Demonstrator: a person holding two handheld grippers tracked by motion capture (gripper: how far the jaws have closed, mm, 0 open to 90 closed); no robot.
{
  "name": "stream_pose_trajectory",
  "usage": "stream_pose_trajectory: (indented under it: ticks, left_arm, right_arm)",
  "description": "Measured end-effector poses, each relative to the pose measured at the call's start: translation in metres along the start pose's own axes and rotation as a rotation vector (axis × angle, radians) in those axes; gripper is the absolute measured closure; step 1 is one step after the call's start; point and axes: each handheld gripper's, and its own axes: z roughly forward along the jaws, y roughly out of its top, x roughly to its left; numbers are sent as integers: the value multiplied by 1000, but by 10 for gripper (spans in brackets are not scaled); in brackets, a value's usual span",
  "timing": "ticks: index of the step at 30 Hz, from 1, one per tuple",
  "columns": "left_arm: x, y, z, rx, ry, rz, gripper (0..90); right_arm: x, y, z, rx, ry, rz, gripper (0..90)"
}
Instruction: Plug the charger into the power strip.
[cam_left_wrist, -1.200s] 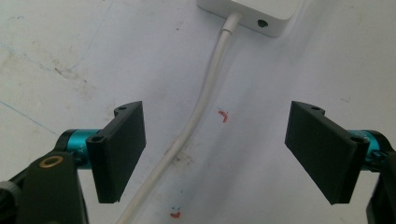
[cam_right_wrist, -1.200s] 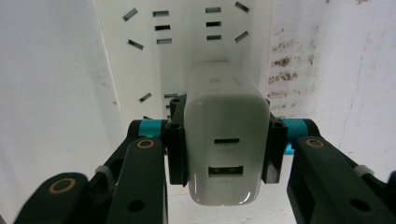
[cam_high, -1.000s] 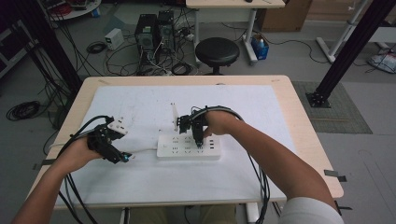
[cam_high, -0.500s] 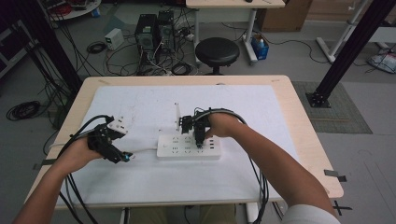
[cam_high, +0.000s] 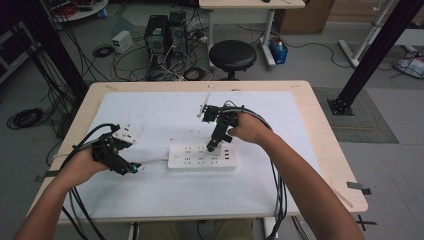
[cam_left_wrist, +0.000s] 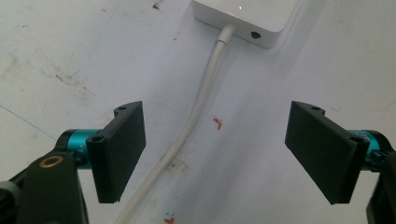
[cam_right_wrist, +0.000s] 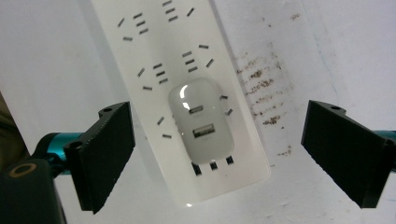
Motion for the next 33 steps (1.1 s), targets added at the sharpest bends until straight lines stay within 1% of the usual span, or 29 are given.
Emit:
stream_pose_trajectory:
  ticks: [1, 3, 4, 5, 6, 7, 8, 10, 11, 12, 13, 14, 15, 17, 20, 22, 24, 25, 29, 31, 32, 33]
  left_arm:
    - [0, 0, 0, 2, -1, -1, 204]
    - [-1, 0, -1, 4, 1, -5, 203]
    - [-1, 0, -1, 5, 2, -3, 203]
    - [-1, 0, -2, 1, 4, -5, 204]
    - [-1, 0, -2, 1, 4, -3, 204]
    - [-1, 0, -3, 3, 4, -1, 203]
    - [-2, 0, -4, 0, 6, 0, 203]
    - [-2, 1, -6, 3, 11, 5, 204]
    - [-3, 1, -6, -9, 13, -9, 203]
    - [-2, 1, -7, -4, 17, -3, 203]
    - [-2, 1, -8, -4, 19, -6, 203]
    - [-2, 1, -9, -5, 23, -13, 203]
    - [-2, 1, -9, -5, 23, -13, 203]
    - [-2, 3, -10, -10, 29, -29, 203]
    - [-1, 5, -12, -12, 35, -40, 203]
    - [-1, 9, -15, -21, 53, -51, 203]
    - [-1, 11, -17, -21, 67, -42, 203]
    - [-1, 12, -17, -26, 71, -46, 203]
    - [-1, 15, -18, -35, 82, -51, 203]
    - [0, 16, -17, -36, 89, -52, 203]
    - [0, 16, -17, -36, 89, -52, 203]
    - [2, 18, -17, -38, 98, -54, 203]
  right_arm:
    - [2, -1, -1, 6, -5, -5, 93]
    - [4, -2, -3, 19, -51, -1, 92]
    - [5, -2, -4, 35, -78, 28, 92]
    - [5, -3, -4, 46, -78, 34, 84]
    - [5, -4, -5, 71, -76, 48, 13]
    - [5, -5, -6, 86, -72, 64, 6]
    - [5, -7, -8, 79, -93, 76, 6]
    - [6, -10, -14, 57, -168, 98, 6]
    - [8, -13, -18, 54, -172, 128, 6]
    - [8, -17, -21, 40, -175, 117, 6]
    - [9, -21, -25, 33, -178, 121, 6]
    - [9, -25, -29, 30, -173, 135, 7]
    - [10, -30, -34, 10, -164, 146, 7]
    - [10, -42, -43, -20, -156, 156, 7]
    - [12, -62, -55, -66, -146, 209, 7]
    - [11, -77, -62, -95, -156, 242, 7]
    - [12, -92, -67, -121, -168, 270, 7]
    - [12, -99, -69, -128, -171, 269, 7]
    - [16, -126, -74, -142, -197, 337, 7]
    - [14, -139, -77, -154, -208, 343, 7]
    - [14, -139, -77, -154, -208, 343, 7]
    - [16, -150, -79, -169, -210, 381, 7]
